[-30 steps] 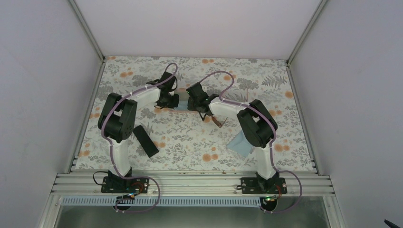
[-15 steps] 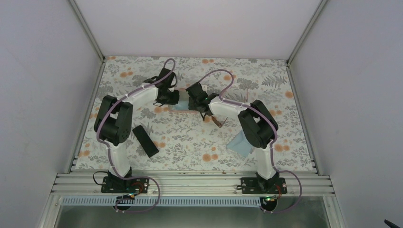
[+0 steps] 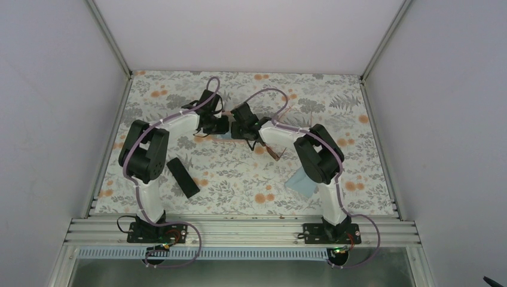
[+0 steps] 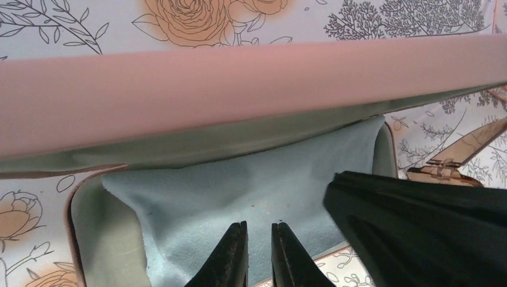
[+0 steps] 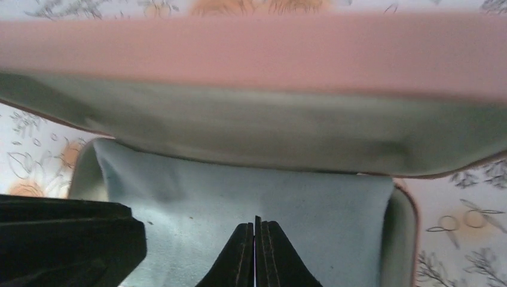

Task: Organize the sunglasses
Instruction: Place the glasses cleaning cloth in the sunglasses case.

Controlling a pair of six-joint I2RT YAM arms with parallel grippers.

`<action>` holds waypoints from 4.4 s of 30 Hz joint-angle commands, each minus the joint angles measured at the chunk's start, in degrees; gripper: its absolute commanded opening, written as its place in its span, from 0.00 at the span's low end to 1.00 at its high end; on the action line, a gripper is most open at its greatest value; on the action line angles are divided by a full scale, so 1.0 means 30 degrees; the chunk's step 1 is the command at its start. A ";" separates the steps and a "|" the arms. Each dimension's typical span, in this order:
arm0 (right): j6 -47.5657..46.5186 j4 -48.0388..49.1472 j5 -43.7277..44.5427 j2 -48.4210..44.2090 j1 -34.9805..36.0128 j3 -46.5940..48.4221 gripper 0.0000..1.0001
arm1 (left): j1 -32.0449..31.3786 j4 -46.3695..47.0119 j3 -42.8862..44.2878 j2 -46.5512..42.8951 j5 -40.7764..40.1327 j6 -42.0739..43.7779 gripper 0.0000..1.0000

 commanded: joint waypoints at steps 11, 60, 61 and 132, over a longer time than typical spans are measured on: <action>0.1173 -0.0188 -0.0140 0.1654 -0.0536 -0.0068 0.05 | -0.0191 -0.0289 -0.0146 0.1053 -0.1635 -0.0985 0.21; 0.1926 -0.0421 0.0257 0.1742 -0.0606 -0.0509 0.04 | -0.0581 -0.1067 0.0226 0.1132 -0.4129 -0.1598 0.12; 0.1923 -0.0422 0.0291 0.1730 -0.0609 -0.0535 0.04 | -0.0586 -0.0962 0.0202 0.1096 -0.3823 -0.1571 0.14; 0.0585 0.0188 -0.1061 0.1350 -0.0698 -0.0623 0.04 | 0.0410 0.7612 -0.5146 -0.1931 -0.0789 -0.6946 0.36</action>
